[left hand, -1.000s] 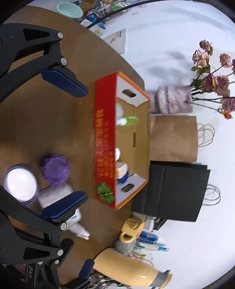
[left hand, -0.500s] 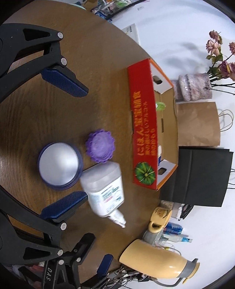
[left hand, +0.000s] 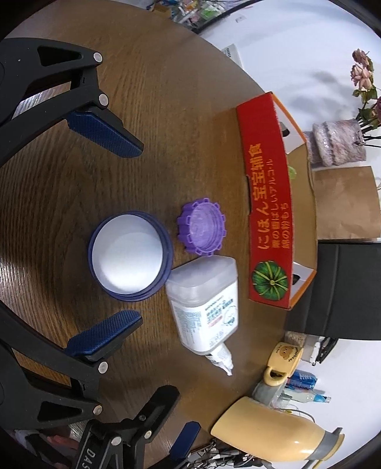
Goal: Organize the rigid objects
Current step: 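Grasp the purple-rimmed white jar lid with the left gripper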
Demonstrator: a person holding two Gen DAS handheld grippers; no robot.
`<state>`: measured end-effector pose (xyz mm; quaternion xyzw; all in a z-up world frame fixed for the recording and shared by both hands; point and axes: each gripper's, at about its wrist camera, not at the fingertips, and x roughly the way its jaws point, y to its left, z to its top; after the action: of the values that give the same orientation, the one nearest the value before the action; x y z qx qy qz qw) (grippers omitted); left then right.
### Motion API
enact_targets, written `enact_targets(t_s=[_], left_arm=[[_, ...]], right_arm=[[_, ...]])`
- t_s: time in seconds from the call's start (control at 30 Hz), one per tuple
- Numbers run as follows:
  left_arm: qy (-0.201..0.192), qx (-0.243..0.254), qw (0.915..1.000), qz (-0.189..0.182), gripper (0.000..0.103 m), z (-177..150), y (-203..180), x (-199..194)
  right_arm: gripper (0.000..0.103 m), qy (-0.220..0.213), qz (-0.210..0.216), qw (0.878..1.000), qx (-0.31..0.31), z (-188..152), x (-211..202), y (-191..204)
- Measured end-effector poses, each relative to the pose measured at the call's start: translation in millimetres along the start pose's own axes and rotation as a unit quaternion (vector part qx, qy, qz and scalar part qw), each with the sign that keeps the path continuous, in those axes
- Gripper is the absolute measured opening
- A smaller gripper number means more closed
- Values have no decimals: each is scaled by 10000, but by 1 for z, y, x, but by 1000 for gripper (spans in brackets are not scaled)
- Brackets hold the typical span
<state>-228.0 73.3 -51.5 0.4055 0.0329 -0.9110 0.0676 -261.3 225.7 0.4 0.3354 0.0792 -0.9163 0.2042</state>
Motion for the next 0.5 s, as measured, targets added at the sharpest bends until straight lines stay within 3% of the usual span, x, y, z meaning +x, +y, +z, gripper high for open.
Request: enact_targets(t_s=[0.27,0.37,0.43,0.5], left_arm=[[172,-42,9998,3,102,-3,-1,7],[209,-28,9997,-81,89,-2,-2,9],[269,-17,9995,-180,63,-3,-3,10],[285,-1,9994,-192,63,-4,-3,11]], right_arm=[[97,14,8,10000,-66,-1,1,5],[97,27,2,10000,-68,-1,2,6],[97,38,-8,10000,-78,-2,2,6],[97,46,-26,9999,-88,-2,3,7]])
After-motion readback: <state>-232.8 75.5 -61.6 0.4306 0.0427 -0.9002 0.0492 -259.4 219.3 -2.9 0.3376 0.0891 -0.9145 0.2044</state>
